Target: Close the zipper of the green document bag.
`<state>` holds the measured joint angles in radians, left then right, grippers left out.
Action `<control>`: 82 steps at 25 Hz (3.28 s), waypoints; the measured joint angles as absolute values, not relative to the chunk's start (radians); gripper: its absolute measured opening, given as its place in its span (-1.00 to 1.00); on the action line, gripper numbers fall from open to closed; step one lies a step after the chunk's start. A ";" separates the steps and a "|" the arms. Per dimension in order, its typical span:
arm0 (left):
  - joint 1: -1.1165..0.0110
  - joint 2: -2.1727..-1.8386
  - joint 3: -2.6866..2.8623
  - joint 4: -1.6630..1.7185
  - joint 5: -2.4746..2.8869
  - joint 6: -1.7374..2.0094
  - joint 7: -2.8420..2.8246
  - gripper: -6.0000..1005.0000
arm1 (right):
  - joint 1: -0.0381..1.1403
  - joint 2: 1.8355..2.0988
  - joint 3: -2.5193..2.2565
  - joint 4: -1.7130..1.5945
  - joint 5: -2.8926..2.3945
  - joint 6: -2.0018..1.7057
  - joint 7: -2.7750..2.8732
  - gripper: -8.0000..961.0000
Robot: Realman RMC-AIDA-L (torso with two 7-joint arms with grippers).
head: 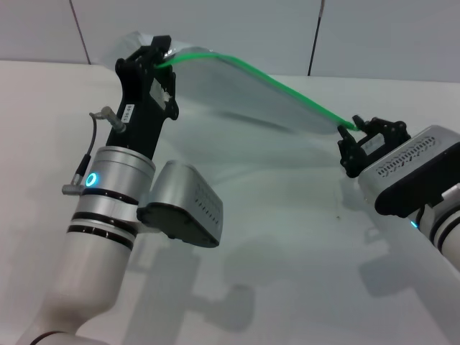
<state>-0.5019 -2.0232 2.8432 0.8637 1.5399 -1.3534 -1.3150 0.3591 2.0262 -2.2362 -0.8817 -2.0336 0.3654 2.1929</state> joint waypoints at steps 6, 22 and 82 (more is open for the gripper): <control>-0.505 -2.023 2.846 0.860 1.549 -1.375 -1.342 -0.70 | 0.349 2.030 -2.241 -0.885 -2.034 0.403 2.190 -0.49; -0.506 -2.023 2.844 0.857 1.549 -1.375 -1.349 0.23 | 0.357 2.029 -2.241 -0.879 -1.999 0.405 2.185 0.15; -0.471 -2.020 2.629 0.850 1.347 -1.285 -2.223 0.23 | 0.330 2.023 -2.238 -0.818 -1.912 0.713 2.594 0.14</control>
